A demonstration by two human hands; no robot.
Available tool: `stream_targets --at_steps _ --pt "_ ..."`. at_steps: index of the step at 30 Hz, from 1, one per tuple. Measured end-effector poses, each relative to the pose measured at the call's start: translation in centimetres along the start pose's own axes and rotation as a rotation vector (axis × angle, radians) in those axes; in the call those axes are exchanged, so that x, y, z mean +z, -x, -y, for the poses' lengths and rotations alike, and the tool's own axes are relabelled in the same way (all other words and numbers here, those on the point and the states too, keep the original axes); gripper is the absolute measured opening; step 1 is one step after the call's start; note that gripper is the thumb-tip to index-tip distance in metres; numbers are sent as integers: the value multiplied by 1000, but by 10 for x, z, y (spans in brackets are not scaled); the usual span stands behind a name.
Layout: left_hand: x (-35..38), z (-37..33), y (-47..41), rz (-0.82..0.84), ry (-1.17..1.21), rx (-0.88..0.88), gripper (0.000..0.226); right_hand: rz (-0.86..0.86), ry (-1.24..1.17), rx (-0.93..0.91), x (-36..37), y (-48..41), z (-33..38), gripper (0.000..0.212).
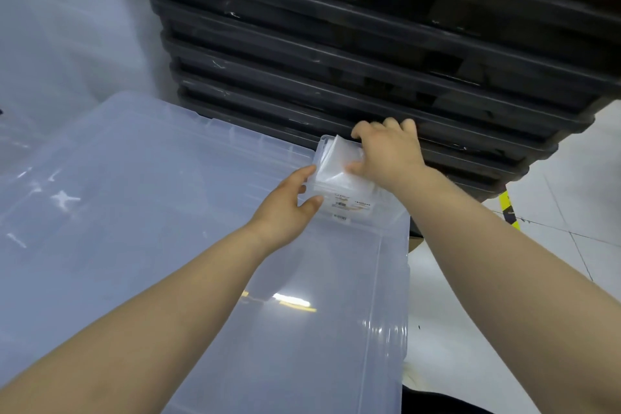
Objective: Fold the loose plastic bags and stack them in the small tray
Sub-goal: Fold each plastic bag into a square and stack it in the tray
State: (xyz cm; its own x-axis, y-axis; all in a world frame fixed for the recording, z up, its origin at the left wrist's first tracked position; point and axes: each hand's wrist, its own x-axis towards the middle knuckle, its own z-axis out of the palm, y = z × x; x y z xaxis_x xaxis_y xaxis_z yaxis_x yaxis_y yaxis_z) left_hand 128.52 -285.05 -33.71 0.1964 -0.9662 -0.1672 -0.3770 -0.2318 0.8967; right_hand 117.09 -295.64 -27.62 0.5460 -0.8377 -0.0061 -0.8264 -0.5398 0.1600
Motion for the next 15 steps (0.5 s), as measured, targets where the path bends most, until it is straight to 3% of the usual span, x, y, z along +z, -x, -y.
stream_targets --at_steps 2,4,7,10,15 --pt "-1 0 -1 -1 11 -1 49 -119 12 -49 3 2 2 47" --pt "-1 -1 -2 -9 26 3 48 -161 -57 -102 3 5 5 37" --pt "-1 -2 -1 -33 40 -3 47 -14 -251 -126 6 5 13 25" --pt "0 -2 -2 -36 36 -13 47 139 -345 -98 16 0 14 30" --pt "-2 -1 -3 -34 53 -20 44 211 -405 -84 23 -7 12 32"
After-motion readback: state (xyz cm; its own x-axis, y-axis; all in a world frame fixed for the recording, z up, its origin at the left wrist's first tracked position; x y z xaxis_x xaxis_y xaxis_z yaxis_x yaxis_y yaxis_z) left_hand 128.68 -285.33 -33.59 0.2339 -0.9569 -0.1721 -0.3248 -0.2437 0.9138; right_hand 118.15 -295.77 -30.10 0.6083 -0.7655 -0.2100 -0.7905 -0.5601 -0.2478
